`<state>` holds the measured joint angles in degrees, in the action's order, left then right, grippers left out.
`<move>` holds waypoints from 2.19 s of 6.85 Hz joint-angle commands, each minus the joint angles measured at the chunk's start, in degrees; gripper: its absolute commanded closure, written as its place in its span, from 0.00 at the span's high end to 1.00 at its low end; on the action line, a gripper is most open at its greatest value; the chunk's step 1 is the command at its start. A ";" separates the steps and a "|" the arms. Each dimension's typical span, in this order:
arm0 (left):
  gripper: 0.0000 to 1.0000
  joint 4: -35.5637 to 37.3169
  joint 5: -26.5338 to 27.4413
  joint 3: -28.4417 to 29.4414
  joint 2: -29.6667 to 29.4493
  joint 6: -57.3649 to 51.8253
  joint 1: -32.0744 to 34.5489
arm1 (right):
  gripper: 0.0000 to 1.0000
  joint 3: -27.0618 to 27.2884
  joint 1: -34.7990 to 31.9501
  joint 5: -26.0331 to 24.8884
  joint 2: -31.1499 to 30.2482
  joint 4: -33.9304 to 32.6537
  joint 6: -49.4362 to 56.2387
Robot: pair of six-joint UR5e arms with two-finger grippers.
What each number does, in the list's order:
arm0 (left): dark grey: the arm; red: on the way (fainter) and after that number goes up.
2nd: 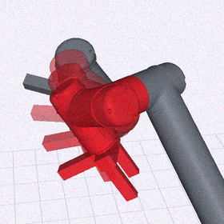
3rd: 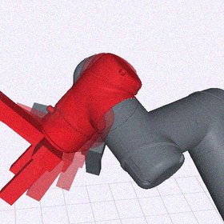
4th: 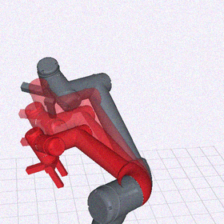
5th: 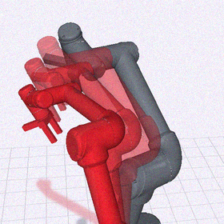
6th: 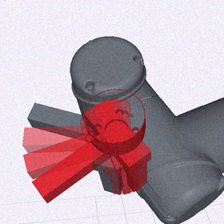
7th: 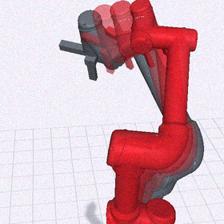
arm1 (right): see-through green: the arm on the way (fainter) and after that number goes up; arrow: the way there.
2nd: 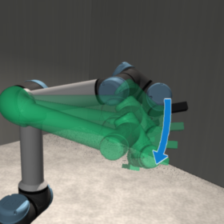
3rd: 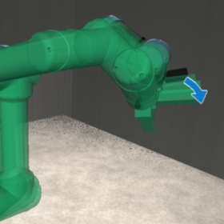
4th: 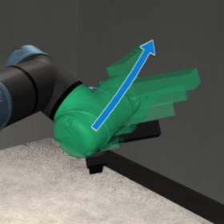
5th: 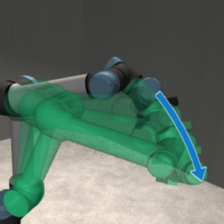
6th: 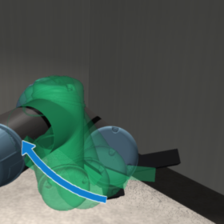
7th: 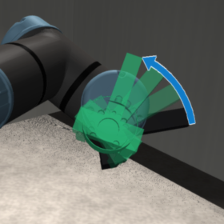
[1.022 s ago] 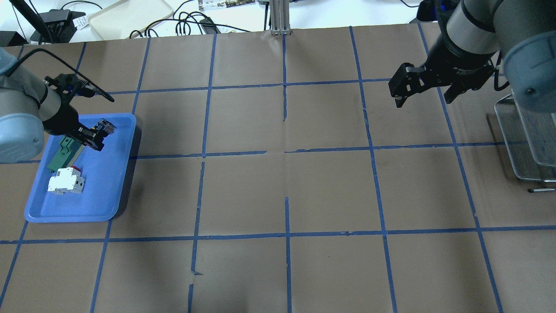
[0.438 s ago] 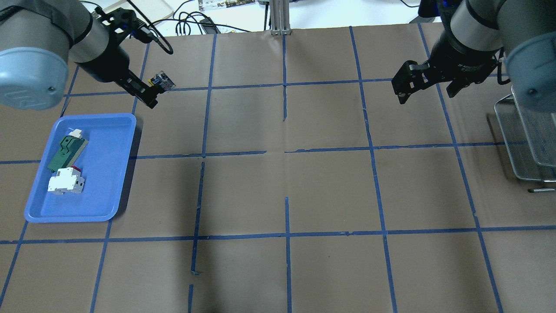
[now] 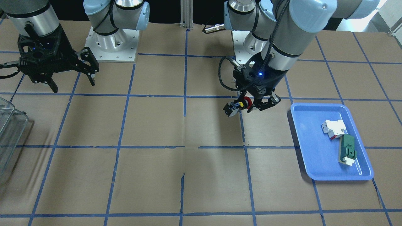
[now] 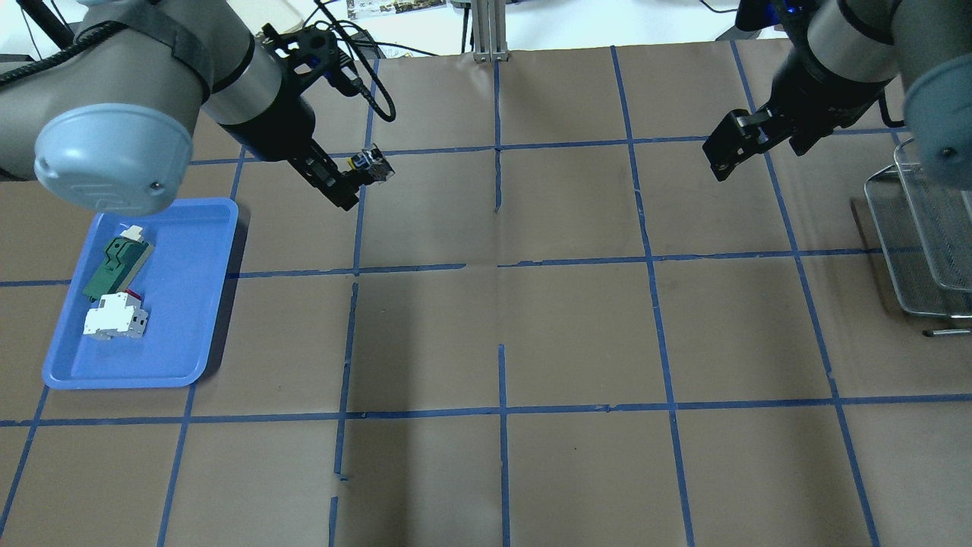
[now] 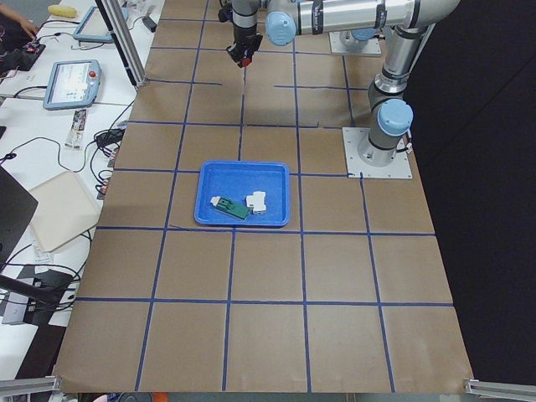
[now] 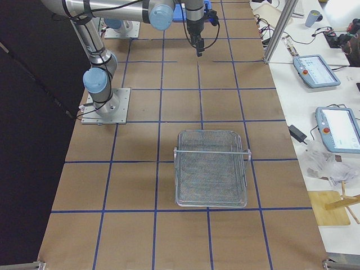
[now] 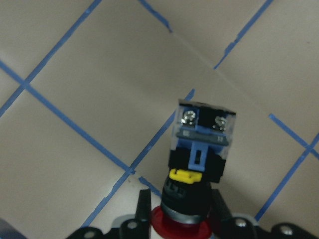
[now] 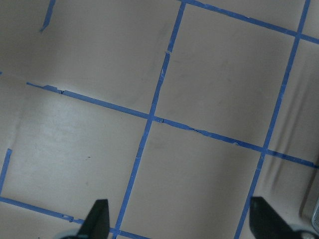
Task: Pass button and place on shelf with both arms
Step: 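Lift the button to table center with the left gripper while the right approaches, then bring the right gripper to the push button held by the left gripper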
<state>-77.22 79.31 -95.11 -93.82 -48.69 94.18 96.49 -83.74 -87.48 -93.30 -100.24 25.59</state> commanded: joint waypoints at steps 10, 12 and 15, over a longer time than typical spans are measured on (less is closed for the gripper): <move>0.00 2.25 -25.78 -4.10 -2.25 -26.67 3.38 | 1.00 8.96 -0.63 29.85 -3.98 -3.21 52.44; 0.00 3.21 -26.31 -6.92 -2.16 -34.07 2.77 | 1.00 9.07 -1.16 36.55 -4.79 -4.34 54.12; 0.00 3.13 -26.31 -6.23 0.20 -31.57 2.59 | 1.00 9.24 -3.71 37.38 -3.91 -5.58 54.04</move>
<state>-74.04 52.90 -101.84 -95.02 -81.79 96.69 105.55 -86.91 -50.59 -97.51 -105.42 79.72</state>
